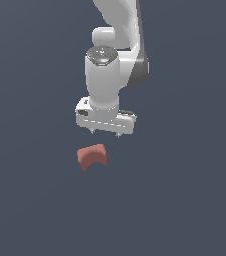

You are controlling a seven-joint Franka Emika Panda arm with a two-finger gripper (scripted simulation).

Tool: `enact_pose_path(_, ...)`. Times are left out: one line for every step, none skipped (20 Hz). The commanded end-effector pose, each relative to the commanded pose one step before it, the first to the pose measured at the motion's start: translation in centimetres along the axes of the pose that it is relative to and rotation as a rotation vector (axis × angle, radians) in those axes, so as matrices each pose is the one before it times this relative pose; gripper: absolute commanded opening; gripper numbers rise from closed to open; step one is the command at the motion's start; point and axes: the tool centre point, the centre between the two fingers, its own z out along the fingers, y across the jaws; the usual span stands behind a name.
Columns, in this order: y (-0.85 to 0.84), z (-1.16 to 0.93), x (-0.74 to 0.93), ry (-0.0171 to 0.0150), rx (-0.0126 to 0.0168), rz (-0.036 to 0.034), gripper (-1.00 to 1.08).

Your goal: Pick up the object and move it to a goal position.

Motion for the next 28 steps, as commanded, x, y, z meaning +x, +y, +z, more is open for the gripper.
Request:
enact_pose_path(0.301,0.317,0.279,-0.00311,0.00165,0.06231,1.00)
enact_pose_path(0.126,0.141,0.135,-0.00135,0.00066,0.02815,1.00)
enact_pose_path(0.130,0.149,0.145,-0.00142,0.00063,0.02969,1.00)
enact_pose_path(0.132,0.155,0.155,-0.00146,0.00058,0.03090,1.00)
enact_pose_path(0.128,0.156,0.159,-0.00145,0.00051,0.03106,1.00)
enact_pose_path(0.124,0.155,0.162,-0.00143,0.00044,0.03103,1.00)
enact_pose_path(0.120,0.155,0.166,-0.00141,0.00036,0.03101,1.00)
enact_pose_path(0.115,0.155,0.169,-0.00138,0.00029,0.03099,1.00)
enact_pose_path(0.111,0.155,0.172,-0.00135,0.00022,0.03096,1.00)
enact_pose_path(0.106,0.155,0.175,-0.00132,0.00016,0.03094,1.00)
enact_pose_path(0.102,0.155,0.178,-0.00129,0.00009,0.03092,1.00)
enact_pose_path(0.097,0.155,0.180,-0.00125,0.00003,0.03089,1.00)
enact_pose_path(0.092,0.155,0.182,-0.00121,-0.00003,0.03086,1.00)
enact_pose_path(0.087,0.154,0.185,-0.00117,-0.00009,0.03084,1.00)
enact_pose_path(0.082,0.154,0.187,-0.00112,-0.00014,0.03082,1.00)
enact_pose_path(0.077,0.154,0.189,-0.00108,-0.00019,0.03079,1.00)
enact_pose_path(0.072,0.154,0.191,-0.00103,-0.00024,0.03077,1.00)
enact_pose_path(0.066,0.154,0.193,-0.00098,-0.00029,0.03073,1.00)
enact_pose_path(0.061,0.154,0.194,-0.00093,-0.00034,0.03071,1.00)
enact_pose_path(0.056,0.153,0.196,-0.00087,-0.00038,0.03068,1.00)
enact_pose_path(0.051,0.153,0.197,-0.00082,-0.00042,0.03066,1.00)
enact_pose_path(0.045,0.153,0.198,-0.00076,-0.00045,0.03062,1.00)
enact_pose_path(0.040,0.153,0.199,-0.00070,-0.00048,0.03059,1.00)
enact_pose_path(0.034,0.152,0.200,-0.00065,-0.00051,0.03056,1.00)
enact_pose_path(0.028,0.150,0.197,-0.00058,-0.00053,0.03010,1.00)
enact_pose_path(0.022,0.142,0.188,-0.00050,-0.00053,0.02865,1.00)
enact_pose_path(0.016,0.135,0.178,-0.00042,-0.00052,0.02707,1.00)
enact_pose_path(0.011,0.127,0.168,-0.00035,-0.00050,0.02551,1.00)
